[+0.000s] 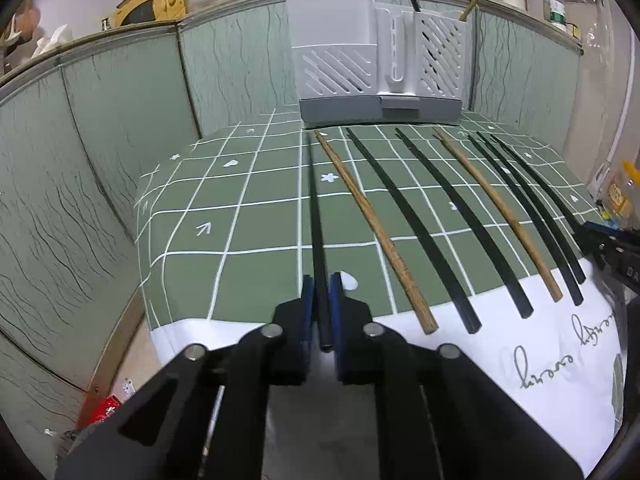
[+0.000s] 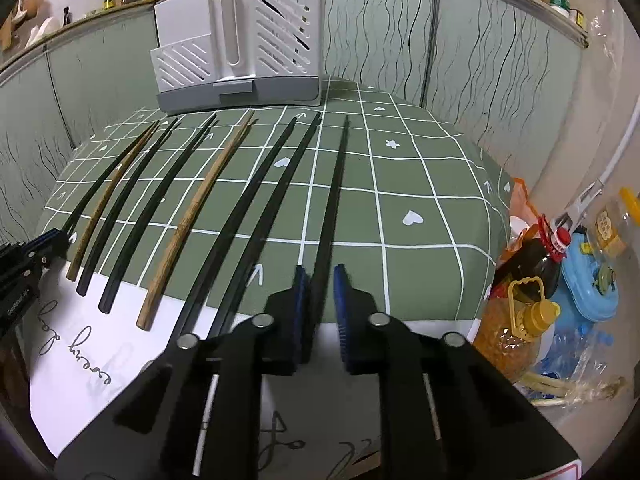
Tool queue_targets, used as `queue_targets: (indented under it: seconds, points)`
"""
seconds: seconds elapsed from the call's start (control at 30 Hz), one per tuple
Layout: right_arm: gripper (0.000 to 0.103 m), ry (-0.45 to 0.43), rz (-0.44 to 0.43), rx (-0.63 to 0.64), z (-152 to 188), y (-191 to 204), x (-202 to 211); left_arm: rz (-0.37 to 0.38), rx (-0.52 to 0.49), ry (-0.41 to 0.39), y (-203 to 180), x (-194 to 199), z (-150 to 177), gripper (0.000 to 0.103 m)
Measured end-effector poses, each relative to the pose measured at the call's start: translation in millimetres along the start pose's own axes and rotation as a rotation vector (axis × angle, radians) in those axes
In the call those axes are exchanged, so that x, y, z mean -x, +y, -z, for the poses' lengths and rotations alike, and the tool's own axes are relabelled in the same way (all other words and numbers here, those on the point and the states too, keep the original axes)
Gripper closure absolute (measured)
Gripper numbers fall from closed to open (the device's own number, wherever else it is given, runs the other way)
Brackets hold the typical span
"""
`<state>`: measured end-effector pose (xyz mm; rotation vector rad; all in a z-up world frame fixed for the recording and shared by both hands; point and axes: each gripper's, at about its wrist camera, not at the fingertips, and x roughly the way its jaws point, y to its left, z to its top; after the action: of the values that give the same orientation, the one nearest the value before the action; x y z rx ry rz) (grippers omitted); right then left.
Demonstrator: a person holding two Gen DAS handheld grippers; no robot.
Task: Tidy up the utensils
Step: 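Close the left tool on a black chopstick while the right tool grasps another black chopstick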
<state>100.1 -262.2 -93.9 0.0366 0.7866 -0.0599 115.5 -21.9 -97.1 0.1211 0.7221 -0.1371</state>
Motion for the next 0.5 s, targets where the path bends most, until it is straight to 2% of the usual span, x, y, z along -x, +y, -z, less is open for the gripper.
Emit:
queue_targets:
  seconds: [0.3,0.5]
  points:
    - [0.097,-0.005,-0.027,-0.052,-2.8,-6.5,6.3,0.036,0.056,0.007,8.5,1.0,-5.3,0.097]
    - [0.097,-0.018,-0.004,-0.039,-10.3,-12.1,22.5,0.061,0.055,-0.008,20.3,13.9,-10.7,0.097]
